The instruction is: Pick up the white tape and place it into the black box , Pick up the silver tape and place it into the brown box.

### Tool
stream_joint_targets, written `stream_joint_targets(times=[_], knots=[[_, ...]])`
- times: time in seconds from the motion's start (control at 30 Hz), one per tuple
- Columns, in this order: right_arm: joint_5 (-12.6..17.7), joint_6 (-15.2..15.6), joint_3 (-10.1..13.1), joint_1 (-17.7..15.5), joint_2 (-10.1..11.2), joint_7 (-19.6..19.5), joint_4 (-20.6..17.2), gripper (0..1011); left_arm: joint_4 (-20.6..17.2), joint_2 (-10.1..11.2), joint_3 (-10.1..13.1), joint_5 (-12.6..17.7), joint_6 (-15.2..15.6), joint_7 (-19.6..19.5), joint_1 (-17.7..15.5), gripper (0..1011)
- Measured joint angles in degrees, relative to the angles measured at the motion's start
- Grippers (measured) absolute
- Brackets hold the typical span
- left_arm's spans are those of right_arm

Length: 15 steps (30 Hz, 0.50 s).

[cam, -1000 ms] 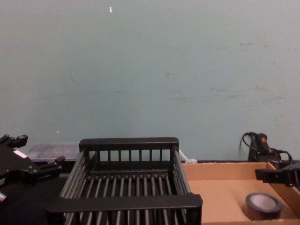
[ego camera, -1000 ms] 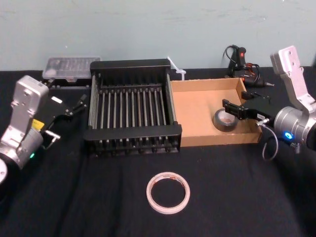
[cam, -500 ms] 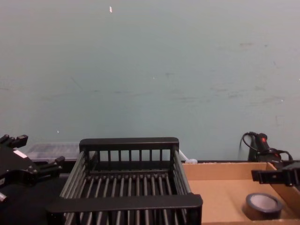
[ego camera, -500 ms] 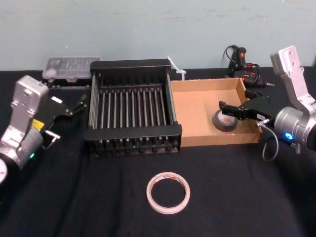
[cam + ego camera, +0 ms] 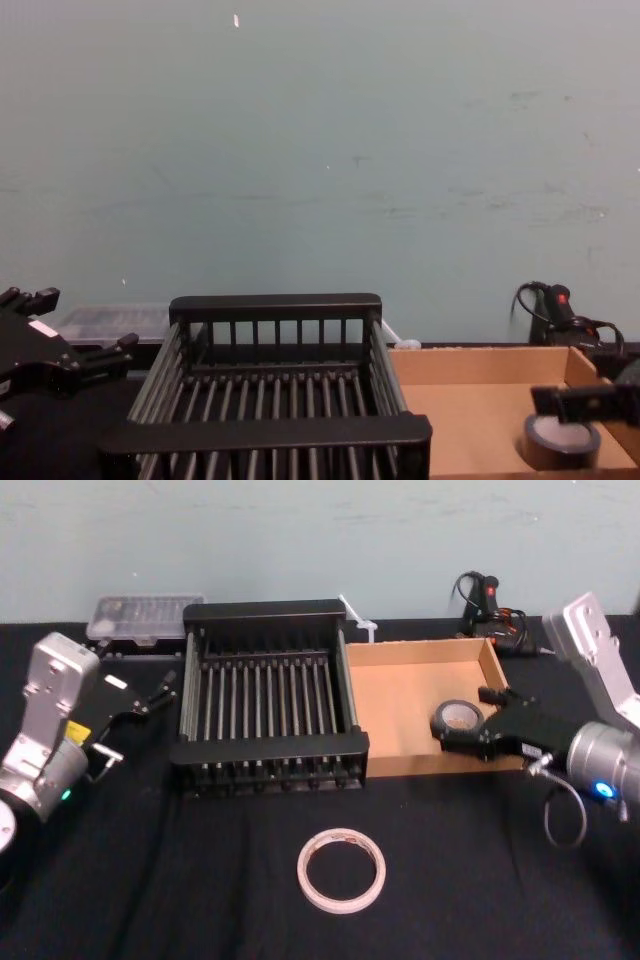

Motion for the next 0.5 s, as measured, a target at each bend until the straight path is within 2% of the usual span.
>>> stream_joint_targets(times=[0.13, 0.23, 0.5], knots=[[0.09, -0.29, -1.87, -1.41, 2.73, 2.74, -2.95, 1003, 0.00, 0.00, 0.00, 0.00, 0.00, 0.00, 0.00, 1001], [0.03, -0.78, -3.42, -1.66, 4.01, 4.25, -4.06, 1002, 0.00, 0.00, 0.00, 0.00, 0.00, 0.00, 0.00, 1001], [-1.03, -1.77, -7.74, -1.00, 5.86, 7.35, -5.24, 1002, 0.00, 0.00, 0.00, 0.00, 0.00, 0.00, 0.00, 1001]])
